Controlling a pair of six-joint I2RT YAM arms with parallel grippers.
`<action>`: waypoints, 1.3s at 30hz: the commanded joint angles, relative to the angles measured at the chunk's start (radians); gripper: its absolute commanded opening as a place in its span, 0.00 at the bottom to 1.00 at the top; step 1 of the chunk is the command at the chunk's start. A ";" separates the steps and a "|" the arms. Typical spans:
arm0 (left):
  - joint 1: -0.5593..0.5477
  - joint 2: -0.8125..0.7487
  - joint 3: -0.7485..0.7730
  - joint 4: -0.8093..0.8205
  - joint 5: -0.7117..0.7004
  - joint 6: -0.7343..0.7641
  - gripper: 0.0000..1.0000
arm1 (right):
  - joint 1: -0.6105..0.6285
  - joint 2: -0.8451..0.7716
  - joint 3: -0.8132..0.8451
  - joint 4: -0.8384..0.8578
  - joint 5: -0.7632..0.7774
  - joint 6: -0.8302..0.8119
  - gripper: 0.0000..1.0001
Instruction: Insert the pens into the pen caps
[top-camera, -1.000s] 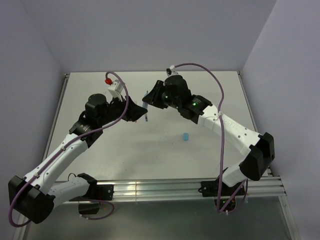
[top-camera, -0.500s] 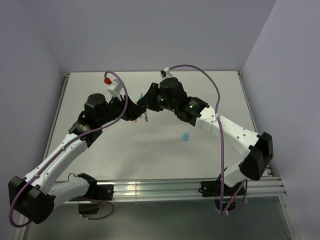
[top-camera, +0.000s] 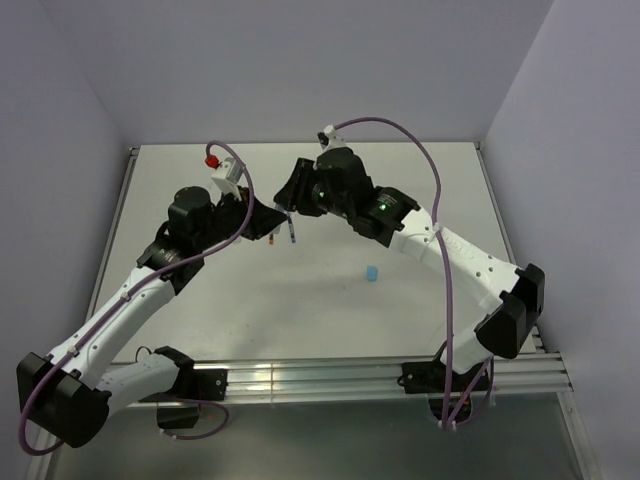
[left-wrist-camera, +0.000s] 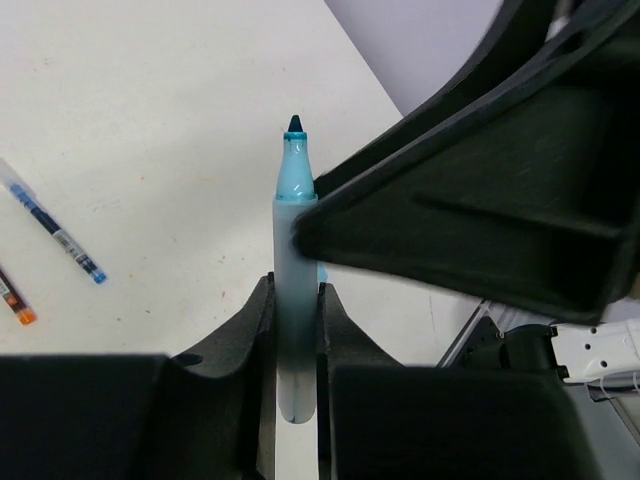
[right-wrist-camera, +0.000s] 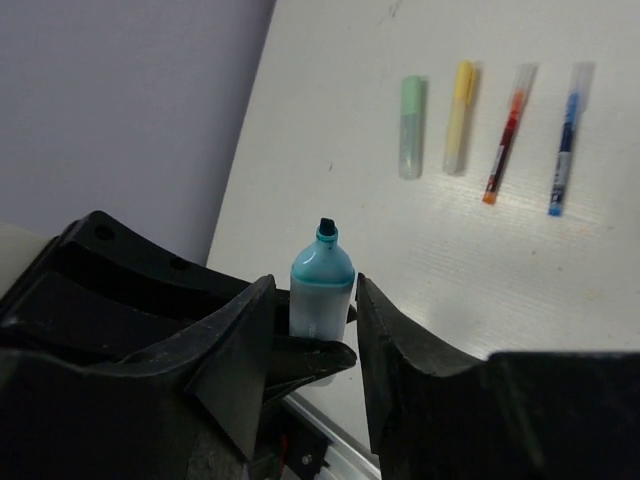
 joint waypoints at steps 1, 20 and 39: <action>-0.003 -0.016 0.015 0.002 -0.022 0.017 0.00 | -0.010 -0.033 0.121 -0.088 0.126 -0.114 0.47; 0.000 -0.007 0.033 -0.031 -0.035 0.006 0.00 | -0.238 -0.200 -0.434 -0.208 0.307 -0.197 0.49; 0.000 -0.010 0.036 -0.043 -0.045 0.018 0.00 | -0.246 -0.050 -0.629 -0.081 0.249 -0.112 0.47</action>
